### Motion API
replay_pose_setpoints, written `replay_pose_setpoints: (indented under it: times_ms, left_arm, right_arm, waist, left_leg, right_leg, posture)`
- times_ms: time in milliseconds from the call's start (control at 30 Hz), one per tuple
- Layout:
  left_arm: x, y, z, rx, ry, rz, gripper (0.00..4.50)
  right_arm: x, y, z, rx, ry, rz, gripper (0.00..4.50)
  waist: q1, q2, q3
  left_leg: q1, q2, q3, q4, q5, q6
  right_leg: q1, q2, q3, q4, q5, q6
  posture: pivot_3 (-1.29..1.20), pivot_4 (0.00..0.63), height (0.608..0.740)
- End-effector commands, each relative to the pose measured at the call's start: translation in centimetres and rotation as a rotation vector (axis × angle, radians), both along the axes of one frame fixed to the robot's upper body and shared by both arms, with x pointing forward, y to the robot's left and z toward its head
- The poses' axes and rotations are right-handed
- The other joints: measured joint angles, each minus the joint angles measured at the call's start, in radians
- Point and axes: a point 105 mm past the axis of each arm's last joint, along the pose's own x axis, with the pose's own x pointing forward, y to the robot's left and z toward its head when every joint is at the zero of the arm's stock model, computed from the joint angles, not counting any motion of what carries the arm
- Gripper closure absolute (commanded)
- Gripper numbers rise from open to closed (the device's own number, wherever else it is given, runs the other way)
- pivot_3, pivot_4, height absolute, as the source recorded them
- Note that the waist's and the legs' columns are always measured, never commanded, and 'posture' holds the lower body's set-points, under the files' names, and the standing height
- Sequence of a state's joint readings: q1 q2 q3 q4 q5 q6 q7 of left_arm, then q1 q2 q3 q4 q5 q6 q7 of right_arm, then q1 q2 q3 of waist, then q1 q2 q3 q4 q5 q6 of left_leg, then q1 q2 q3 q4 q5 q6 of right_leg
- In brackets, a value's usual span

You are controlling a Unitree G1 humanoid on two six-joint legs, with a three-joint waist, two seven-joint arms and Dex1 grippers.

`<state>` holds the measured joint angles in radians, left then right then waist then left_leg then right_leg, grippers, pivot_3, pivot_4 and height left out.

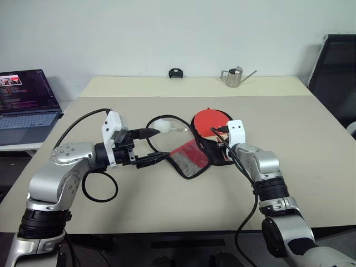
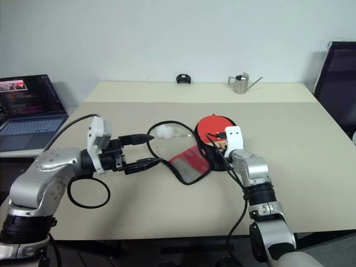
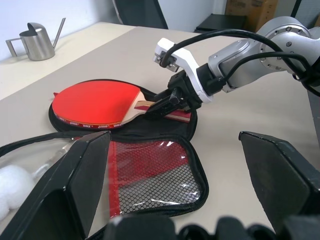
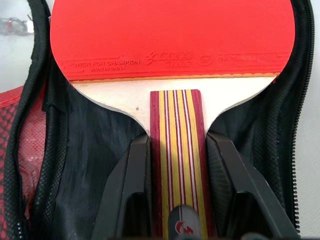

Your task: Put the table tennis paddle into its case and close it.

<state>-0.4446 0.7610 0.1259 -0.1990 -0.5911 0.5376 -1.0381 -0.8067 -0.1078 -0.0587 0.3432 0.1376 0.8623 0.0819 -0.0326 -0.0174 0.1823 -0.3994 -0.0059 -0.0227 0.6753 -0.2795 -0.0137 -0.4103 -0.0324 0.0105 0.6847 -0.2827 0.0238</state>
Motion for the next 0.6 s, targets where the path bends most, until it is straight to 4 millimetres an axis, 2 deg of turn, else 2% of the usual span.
replay_pose_setpoints:
  times_ms: [33,167,300,433,600]
  left_arm:
    - [-0.4,0.0,1.4,-0.008,-0.062,-0.010,0.00]
    - [-0.4,0.1,1.4,-0.008,-0.062,-0.006,0.00]
    - [-0.3,0.3,1.3,-0.010,-0.062,0.007,0.00]
    - [-0.1,0.8,1.2,-0.016,-0.064,0.044,0.00]
    - [-0.3,0.8,1.1,-0.028,-0.058,0.047,0.00]
  right_arm:
    - [0.2,0.2,1.4,0.025,-0.038,-0.013,2.45]
    - [0.1,1.0,1.7,0.063,-0.033,-0.005,1.13]
    - [-0.9,2.4,3.0,0.128,-0.059,0.049,1.13]
    - [-2.6,3.4,5.4,0.173,-0.129,0.169,1.13]
    - [-4.9,1.9,7.0,0.108,-0.199,0.329,1.13]
  waist:
    - [0.000,0.000,0.000]
    - [0.000,0.000,0.000]
    - [-0.001,0.000,0.000]
    - [0.000,0.000,0.000]
    - [0.003,0.000,0.000]
  left_leg:
    - [0.000,0.000,0.000,0.000,0.000,0.000]
    - [0.000,0.000,0.000,0.000,0.000,0.000]
    - [0.000,0.000,0.000,0.000,0.000,0.000]
    - [0.000,0.000,0.000,0.000,0.000,0.000]
    - [0.000,0.000,-0.001,0.000,0.000,0.000]
  right_leg:
    - [0.000,0.000,0.000,0.000,0.000,0.000]
    - [0.000,0.000,0.000,0.000,0.000,0.000]
    - [0.000,0.000,0.000,0.000,0.000,0.000]
    - [0.000,0.000,0.000,0.000,0.000,0.000]
    - [0.000,0.000,-0.001,0.000,0.000,0.000]
  posture:
    - [0.00,0.150,0.740]
    - [0.00,0.150,0.740]
    - [0.00,0.150,0.740]
    - [0.00,0.150,0.740]
    - [0.00,0.150,0.740]
